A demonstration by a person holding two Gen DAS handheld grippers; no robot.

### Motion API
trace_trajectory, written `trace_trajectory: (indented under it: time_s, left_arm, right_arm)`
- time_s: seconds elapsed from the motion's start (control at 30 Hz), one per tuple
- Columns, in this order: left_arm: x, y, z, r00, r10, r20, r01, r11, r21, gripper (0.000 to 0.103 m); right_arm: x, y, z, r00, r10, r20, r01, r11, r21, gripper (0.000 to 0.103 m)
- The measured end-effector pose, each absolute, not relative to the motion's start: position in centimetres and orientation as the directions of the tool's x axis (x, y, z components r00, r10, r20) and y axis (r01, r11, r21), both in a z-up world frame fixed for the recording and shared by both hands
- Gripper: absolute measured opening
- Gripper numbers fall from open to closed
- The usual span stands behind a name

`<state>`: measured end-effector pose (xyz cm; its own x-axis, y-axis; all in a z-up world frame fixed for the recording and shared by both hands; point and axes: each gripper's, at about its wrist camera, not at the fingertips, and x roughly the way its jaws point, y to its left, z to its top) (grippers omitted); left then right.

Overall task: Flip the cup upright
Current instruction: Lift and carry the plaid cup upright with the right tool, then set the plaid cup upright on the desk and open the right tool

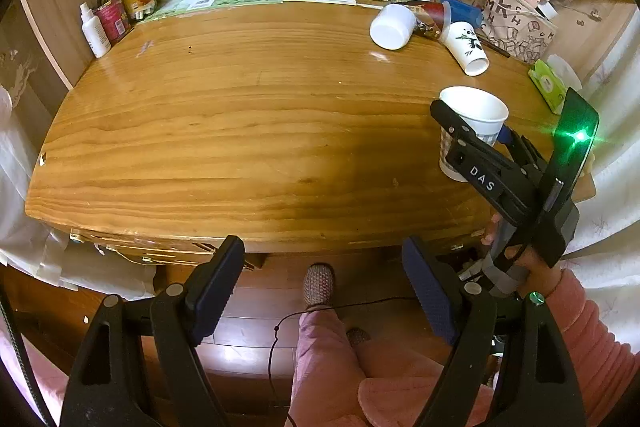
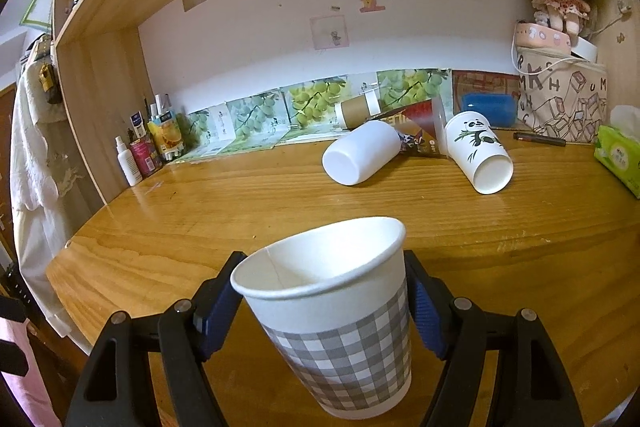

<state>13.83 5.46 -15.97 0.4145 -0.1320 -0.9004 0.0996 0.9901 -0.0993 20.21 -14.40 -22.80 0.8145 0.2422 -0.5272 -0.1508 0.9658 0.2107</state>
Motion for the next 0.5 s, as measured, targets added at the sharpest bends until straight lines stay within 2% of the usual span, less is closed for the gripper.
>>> trace_trajectory:
  time_s: [0.5]
  left_arm:
    - [12.9,4.3,-16.1,0.406,-0.144,-0.903,0.137,0.986,-0.096,0.084]
  right_arm:
    - [17.9,-15.7,-24.1,0.797,0.216,-0.563,-0.104,0.969,0.224,0.076]
